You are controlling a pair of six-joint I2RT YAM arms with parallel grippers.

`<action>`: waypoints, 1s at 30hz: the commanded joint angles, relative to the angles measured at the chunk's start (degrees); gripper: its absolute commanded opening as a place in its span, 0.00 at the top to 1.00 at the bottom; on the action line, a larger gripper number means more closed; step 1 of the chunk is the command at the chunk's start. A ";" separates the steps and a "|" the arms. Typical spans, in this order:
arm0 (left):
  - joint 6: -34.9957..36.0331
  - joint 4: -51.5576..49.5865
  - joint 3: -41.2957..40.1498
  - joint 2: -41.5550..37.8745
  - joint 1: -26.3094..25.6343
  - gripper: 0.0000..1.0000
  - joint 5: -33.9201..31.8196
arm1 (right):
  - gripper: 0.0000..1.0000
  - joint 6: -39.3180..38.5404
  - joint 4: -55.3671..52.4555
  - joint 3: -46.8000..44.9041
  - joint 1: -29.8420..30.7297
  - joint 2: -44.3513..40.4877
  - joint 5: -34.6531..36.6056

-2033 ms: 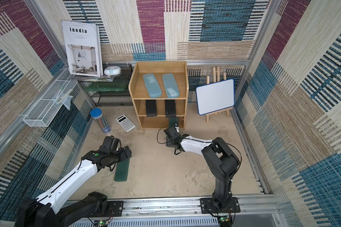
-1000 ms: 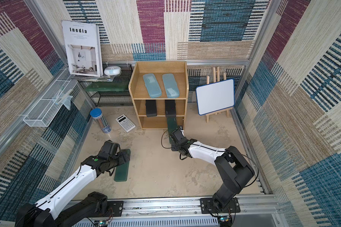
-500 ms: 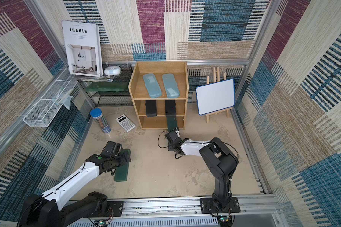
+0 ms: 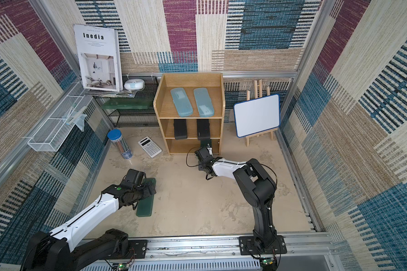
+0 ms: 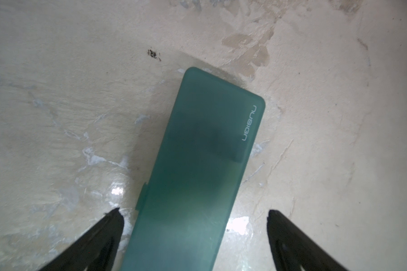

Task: Place the pencil cases on the shelf according to color
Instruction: Place the pencil case on the shelf, then adjust the pencil case at the center of the board.

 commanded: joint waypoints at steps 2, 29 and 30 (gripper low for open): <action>0.99 -0.56 -0.38 -0.45 0.10 0.01 -1.21 | 0.62 -1.48 -1.18 2.11 -0.20 1.48 2.13; -1.34 -0.86 -3.26 5.08 -2.13 0.01 7.11 | 0.23 1.30 0.37 -19.70 7.89 -23.36 -0.34; -2.15 -0.64 -3.03 5.54 -3.61 0.01 6.86 | 0.20 1.68 -0.05 -20.20 8.29 -23.90 -0.16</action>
